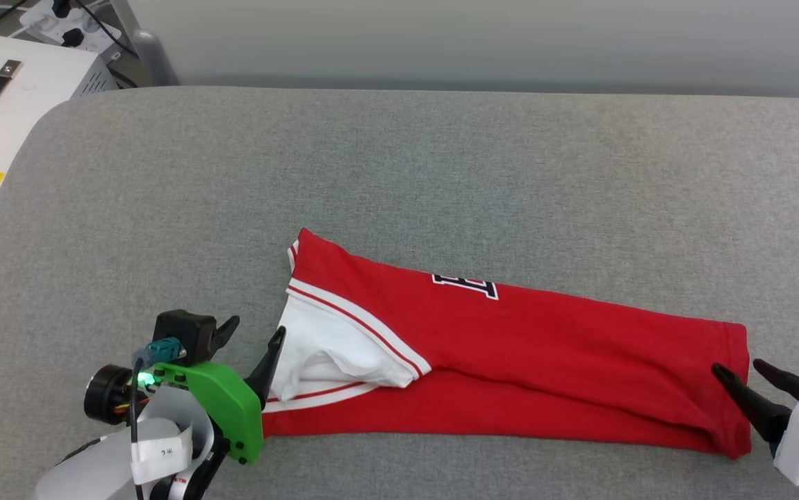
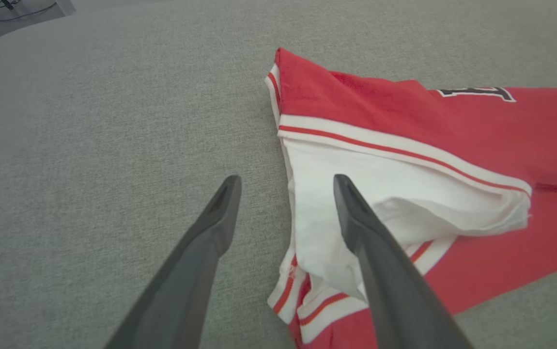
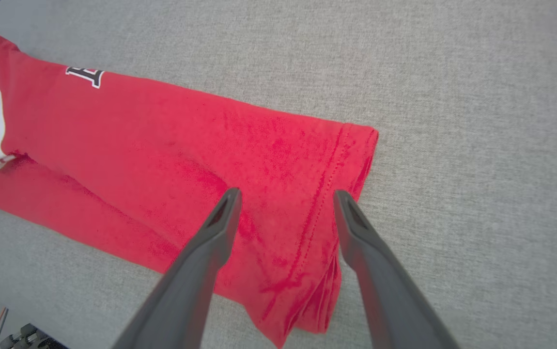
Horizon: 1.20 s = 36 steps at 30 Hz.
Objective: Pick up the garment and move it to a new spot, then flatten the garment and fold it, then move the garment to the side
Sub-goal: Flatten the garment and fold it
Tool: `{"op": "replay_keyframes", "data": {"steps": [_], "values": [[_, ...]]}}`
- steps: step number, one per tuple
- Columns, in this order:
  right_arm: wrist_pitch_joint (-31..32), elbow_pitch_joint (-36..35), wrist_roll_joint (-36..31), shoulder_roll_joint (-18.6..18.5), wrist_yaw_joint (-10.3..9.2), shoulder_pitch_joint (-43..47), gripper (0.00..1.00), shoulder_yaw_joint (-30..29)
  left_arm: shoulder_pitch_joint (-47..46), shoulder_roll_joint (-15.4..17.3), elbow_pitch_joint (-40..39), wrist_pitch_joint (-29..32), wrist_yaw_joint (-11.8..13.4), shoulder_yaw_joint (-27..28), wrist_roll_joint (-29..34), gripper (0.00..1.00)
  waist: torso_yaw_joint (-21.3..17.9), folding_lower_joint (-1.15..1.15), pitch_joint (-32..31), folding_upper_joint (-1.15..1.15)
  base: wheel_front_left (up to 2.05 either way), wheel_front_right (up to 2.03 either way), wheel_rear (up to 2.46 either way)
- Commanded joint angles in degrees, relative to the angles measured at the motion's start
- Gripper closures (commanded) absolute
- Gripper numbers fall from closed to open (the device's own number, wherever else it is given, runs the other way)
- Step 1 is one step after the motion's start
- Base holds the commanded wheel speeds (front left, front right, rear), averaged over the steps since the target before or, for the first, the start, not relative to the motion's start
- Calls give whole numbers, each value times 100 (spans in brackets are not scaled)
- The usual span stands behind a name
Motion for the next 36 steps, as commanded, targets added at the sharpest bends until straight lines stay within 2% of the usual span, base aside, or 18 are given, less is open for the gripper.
{"op": "replay_keyframes", "data": {"steps": [1, 4, 10, 16, 20, 24, 36], "values": [[49, -96, 127, -13, -4, 98, 0, -146, 168, -60, -30, -80, 137, 133, 168, 0, 15, 0, -49, 0, 0, 0, 0], [162, -217, 282, -93, -4, 135, 0, -442, 306, -134, -122, -119, 369, 546, 547, 0, 29, 0, -71, 0, 0, 0, 0], [611, -174, 734, -184, -4, 205, 0, -955, 979, -495, -521, -124, 707, 1954, 1763, 0, 94, 0, -36, 0, 0, 0, 0], [1138, 68, 977, -201, -4, 169, 0, -1132, 1733, -1027, -815, -125, 755, 3258, 2823, 0, 208, 0, 66, 0, 0, 0, 0], [1333, 260, 1029, -90, -4, 60, 0, -1088, 2123, -1400, -910, -125, 635, 3981, 3431, 0, 299, 0, 145, 0, 0, 0, 0], [1409, 533, 1013, 43, -4, -77, 0, -961, 2431, -1800, -923, -125, 399, 4630, 3936, 0, 401, 0, 220, 0, 0, 0, 0], [1364, 935, 1153, 375, -4, -353, 0, -424, 2988, -2870, -999, -126, -398, 5959, 5050, 0, 589, 0, 329, 0, 0, 0, 0]]}}
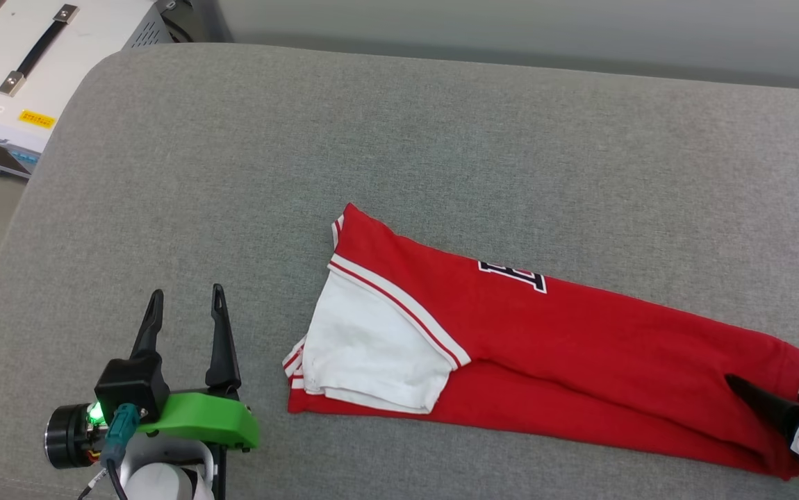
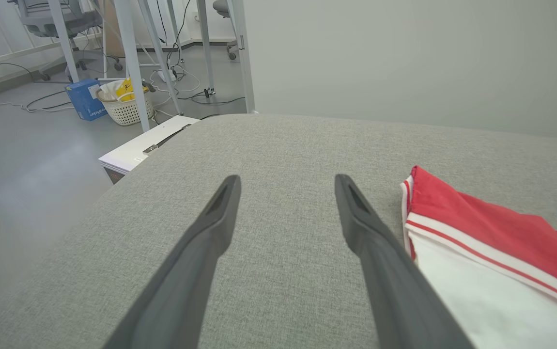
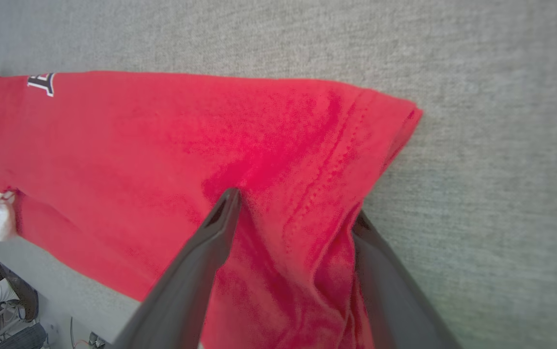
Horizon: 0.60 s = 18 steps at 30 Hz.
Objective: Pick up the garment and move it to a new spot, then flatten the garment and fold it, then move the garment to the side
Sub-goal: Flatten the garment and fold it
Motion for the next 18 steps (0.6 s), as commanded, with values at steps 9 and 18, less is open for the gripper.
{"op": "replay_keyframes", "data": {"steps": [9, 18], "values": [[-295, 289, 51, 63, -4, -81, 92, 447, 276, -548, -126, -33, -497, 518, 683, 0, 21, 0, -68, 0, 0, 0, 0], [-663, 612, 91, -256, -4, -105, 100, 419, 414, -745, -230, -34, -875, 686, 1024, 0, -71, 0, -269, 0, 0, 0, 0]]}}
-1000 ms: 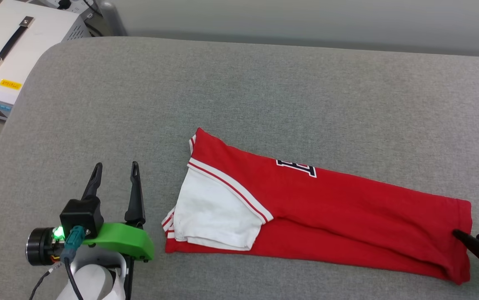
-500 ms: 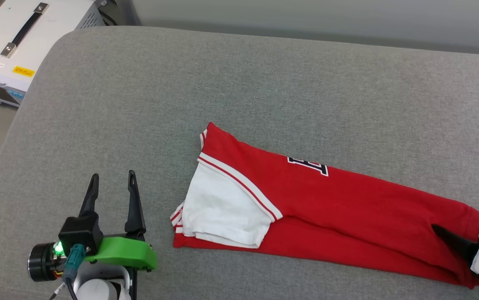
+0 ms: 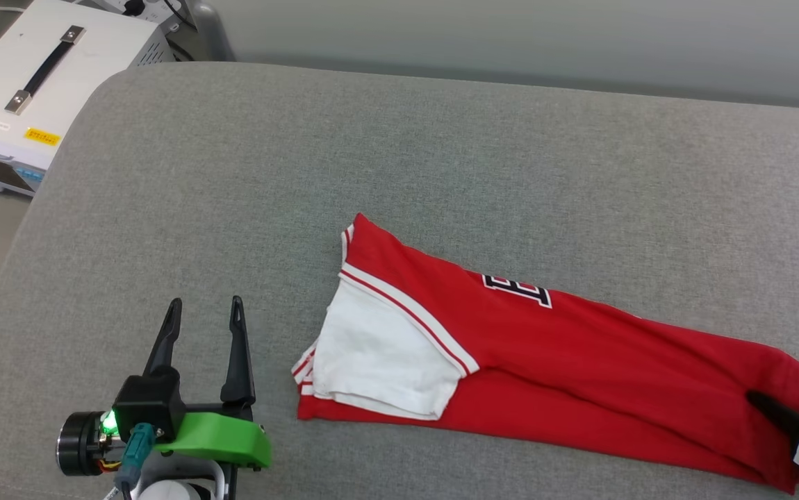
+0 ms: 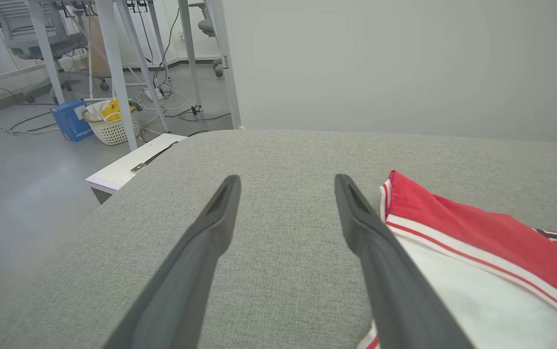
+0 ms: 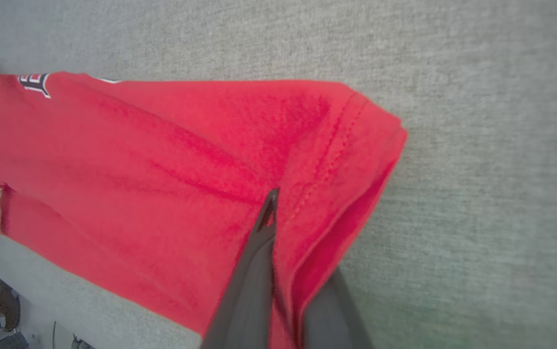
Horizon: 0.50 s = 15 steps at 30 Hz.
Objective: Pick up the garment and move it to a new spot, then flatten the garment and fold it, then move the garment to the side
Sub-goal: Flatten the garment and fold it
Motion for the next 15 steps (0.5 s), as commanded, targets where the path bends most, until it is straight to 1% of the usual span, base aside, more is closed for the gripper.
{"op": "replay_keyframes", "data": {"steps": [1, 7, 12, 15], "values": [[-52, 109, 21, -127, -11, 16, 100, -25, 107, -48, -53, -34, -65, 20, 55, 0, -32, 0, -72, 0, 0, 0, 0], [-211, 335, 30, -501, -11, 89, 100, -242, 161, -90, -107, -34, -286, -25, 216, 0, -64, 0, -224, 0, 0, 0, 0], [-212, 562, -34, -800, -11, 181, 100, -393, 200, -108, -80, -34, -377, -15, 276, 0, -80, 0, -334, 0, 0, 0, 0], [-226, 496, -45, -888, -11, 249, 100, -412, 254, -119, -63, -34, -403, -4, 307, 0, -95, 0, -408, 0, 0, 0, 0]]}}
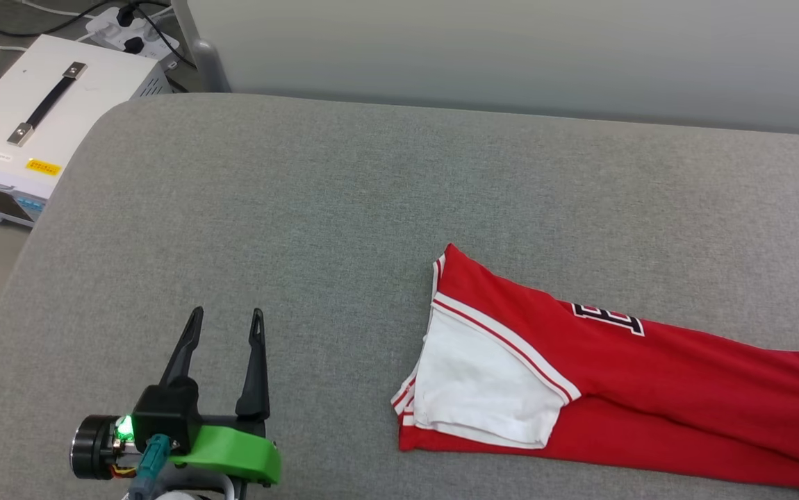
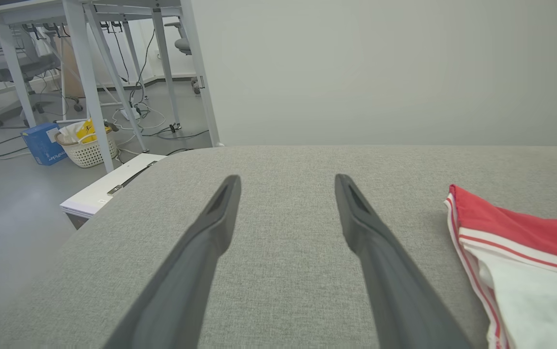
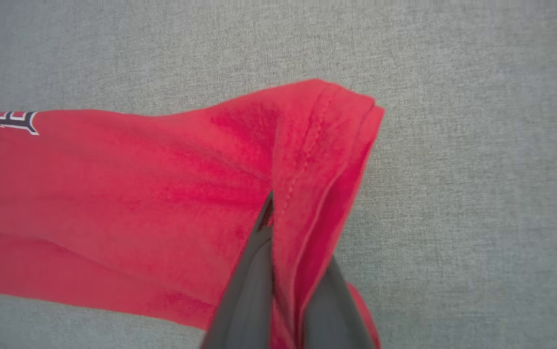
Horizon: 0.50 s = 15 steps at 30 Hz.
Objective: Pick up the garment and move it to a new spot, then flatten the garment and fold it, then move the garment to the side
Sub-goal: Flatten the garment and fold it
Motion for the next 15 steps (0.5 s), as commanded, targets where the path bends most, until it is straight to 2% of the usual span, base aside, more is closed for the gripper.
{"op": "replay_keyframes", "data": {"steps": [1, 6, 15], "values": [[-19, -81, 11, -26, -10, 87, 100, -18, 116, -25, 30, -34, -29, 22, 46, 0, -14, 0, -64, -1, 0, 0, 0], [75, -719, 127, -26, -10, 280, 100, 38, 215, -37, 70, -34, -58, 46, 71, 0, -32, 0, -179, -1, 0, 0, 0], [451, -2168, 189, 229, -10, 405, 100, 203, 225, -57, 134, -34, -97, 69, 93, 0, -13, 0, -171, -1, 0, 0, 0]]}}
